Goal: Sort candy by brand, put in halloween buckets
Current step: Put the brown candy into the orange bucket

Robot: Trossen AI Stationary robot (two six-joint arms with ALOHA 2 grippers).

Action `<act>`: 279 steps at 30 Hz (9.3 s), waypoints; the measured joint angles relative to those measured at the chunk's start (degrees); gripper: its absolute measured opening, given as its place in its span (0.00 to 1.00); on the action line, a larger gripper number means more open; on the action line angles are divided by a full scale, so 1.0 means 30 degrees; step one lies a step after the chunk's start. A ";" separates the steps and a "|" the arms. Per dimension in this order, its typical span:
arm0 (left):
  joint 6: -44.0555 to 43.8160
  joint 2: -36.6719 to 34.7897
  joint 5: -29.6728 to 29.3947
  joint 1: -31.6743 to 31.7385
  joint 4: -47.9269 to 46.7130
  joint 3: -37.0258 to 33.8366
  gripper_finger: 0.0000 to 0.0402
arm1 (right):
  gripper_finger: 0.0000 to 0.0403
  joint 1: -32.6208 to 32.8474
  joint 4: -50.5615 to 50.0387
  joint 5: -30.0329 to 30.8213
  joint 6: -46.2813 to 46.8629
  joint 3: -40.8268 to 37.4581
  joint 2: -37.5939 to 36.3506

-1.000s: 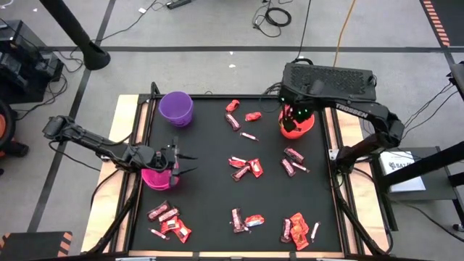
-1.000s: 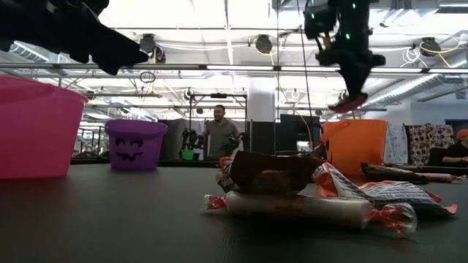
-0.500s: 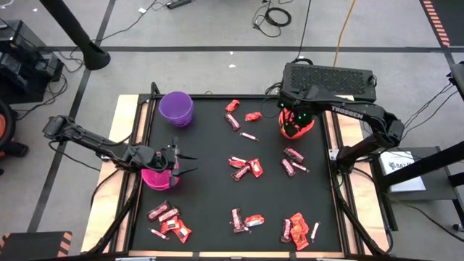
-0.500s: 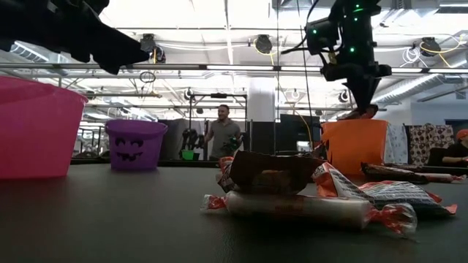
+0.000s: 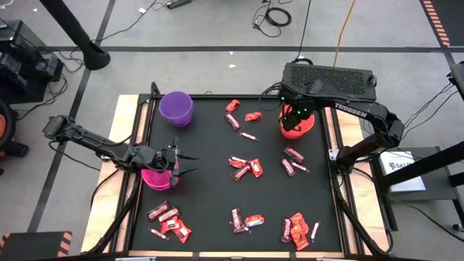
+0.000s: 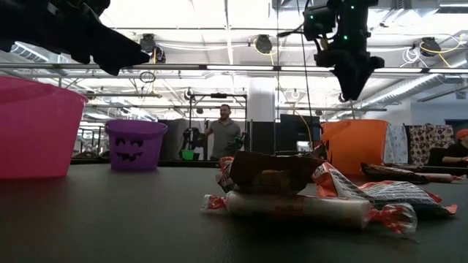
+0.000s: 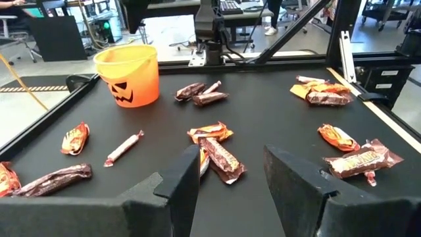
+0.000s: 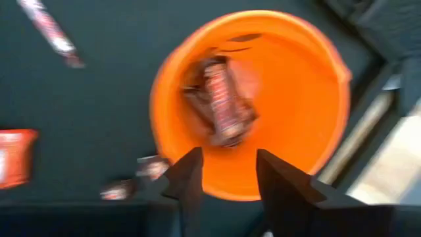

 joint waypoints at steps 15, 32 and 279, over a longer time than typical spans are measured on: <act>0.0009 0.0058 0.0000 0.0000 -0.0040 0.0000 0.44 | 0.43 1.0116 0.8543 -0.3235 0.1164 -0.0123 0.0058; 0.0040 0.0058 0.0000 0.0000 0.0202 0.0000 0.44 | 0.42 1.7020 3.2522 0.1492 -0.6259 -0.9664 0.1467; -0.3114 -0.0044 -0.2664 0.1800 -1.2643 0.4597 0.44 | 0.00 1.2765 1.8791 -0.2591 -1.0794 1.0495 1.6713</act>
